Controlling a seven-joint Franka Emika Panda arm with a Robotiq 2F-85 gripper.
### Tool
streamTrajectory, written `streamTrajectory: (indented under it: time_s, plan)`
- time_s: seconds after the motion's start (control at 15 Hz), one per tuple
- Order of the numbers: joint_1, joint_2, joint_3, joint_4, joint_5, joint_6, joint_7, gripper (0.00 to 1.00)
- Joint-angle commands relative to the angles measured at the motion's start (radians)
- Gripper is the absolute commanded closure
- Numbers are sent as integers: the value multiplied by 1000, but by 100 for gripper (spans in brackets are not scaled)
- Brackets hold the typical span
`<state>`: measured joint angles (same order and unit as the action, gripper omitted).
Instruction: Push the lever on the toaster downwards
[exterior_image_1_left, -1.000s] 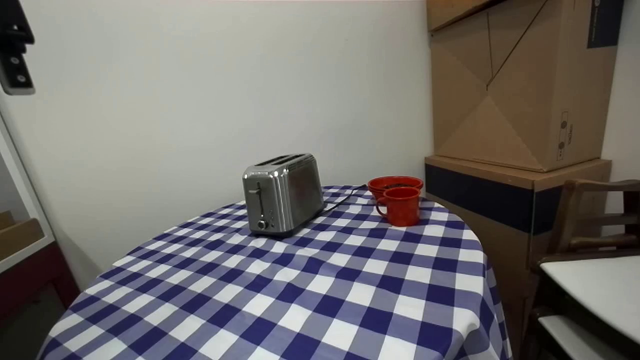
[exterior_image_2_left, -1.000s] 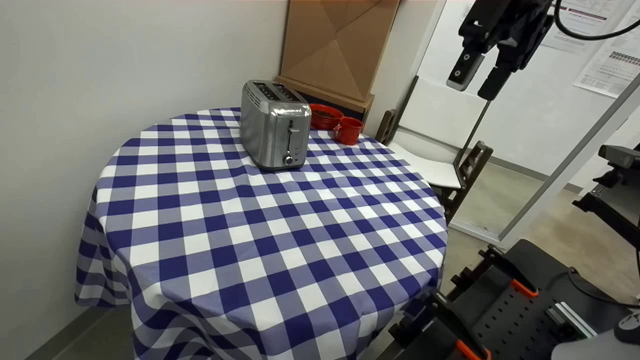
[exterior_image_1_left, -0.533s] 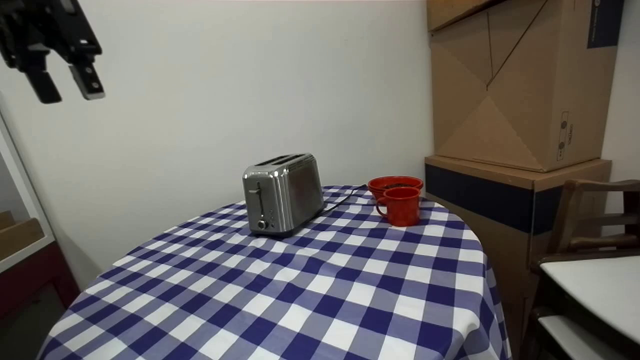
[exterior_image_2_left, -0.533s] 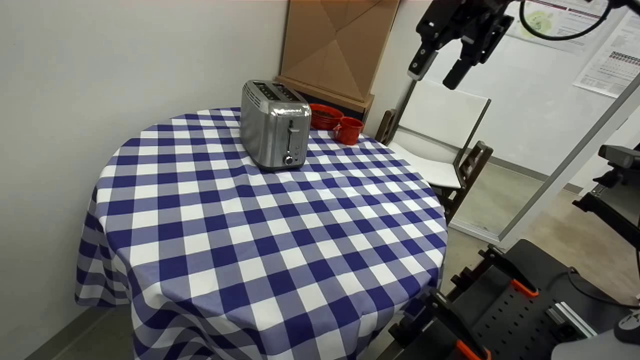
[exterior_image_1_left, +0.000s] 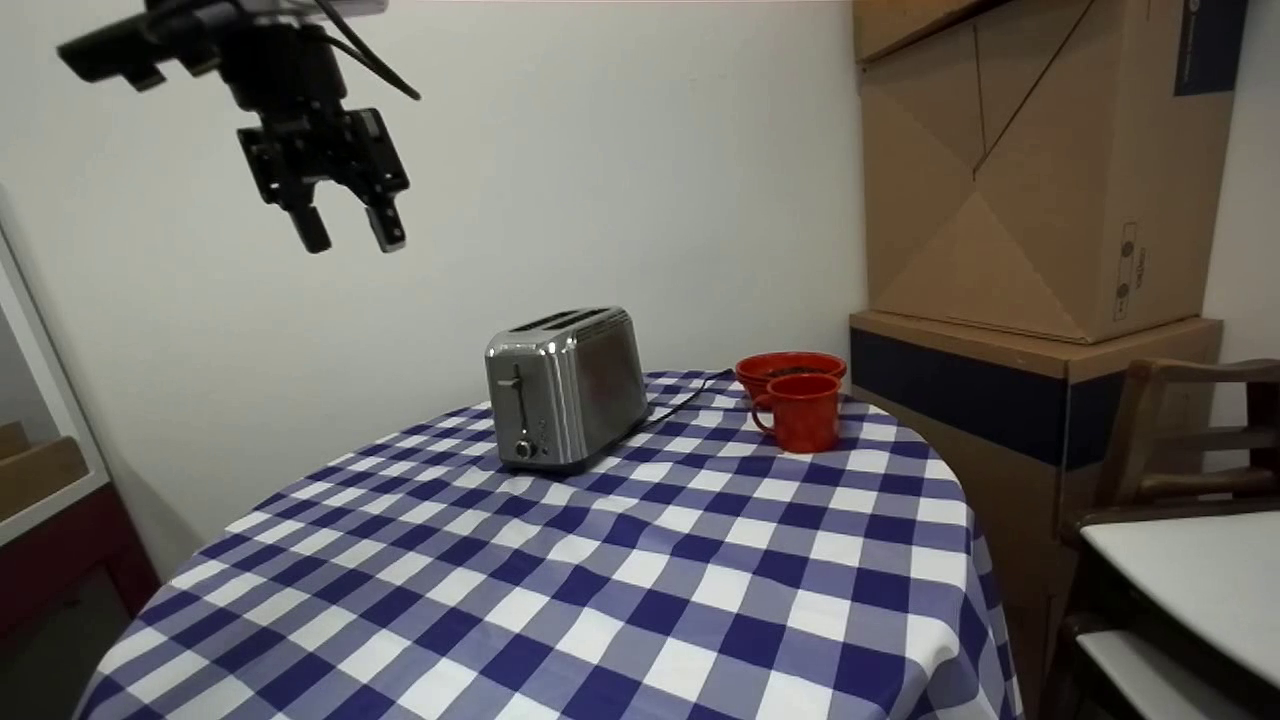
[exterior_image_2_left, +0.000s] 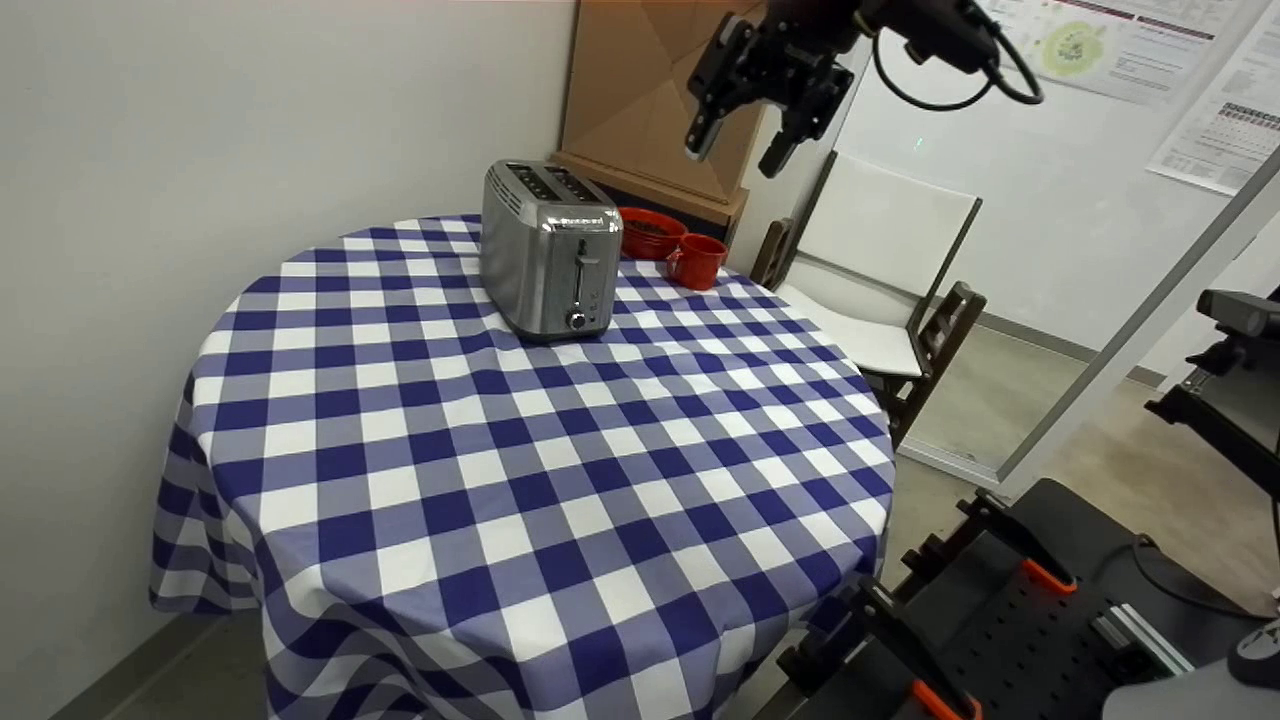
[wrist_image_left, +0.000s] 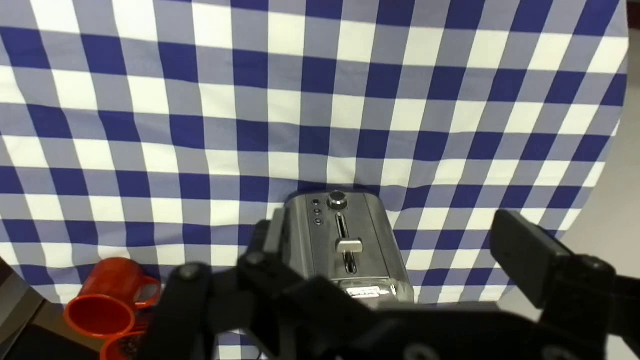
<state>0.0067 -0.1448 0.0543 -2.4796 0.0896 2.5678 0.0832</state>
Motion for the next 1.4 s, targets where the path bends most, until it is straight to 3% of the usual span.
streamTrajectory:
  time_s: [0.0,0.33,0.47,0.93,1.07,1.33]
  plan:
    - [18,241,0,239,-12,2,-2,0]
    - [56,468,-8,478,-101,-26,40,0]
    - [71,539,-19,553,-127,-33,52,27]
    - [97,711,-44,750,-133,-80,58,80]
    - [101,746,-49,790,-131,-96,57,93]
    - [111,804,-63,850,-138,-127,63,100]
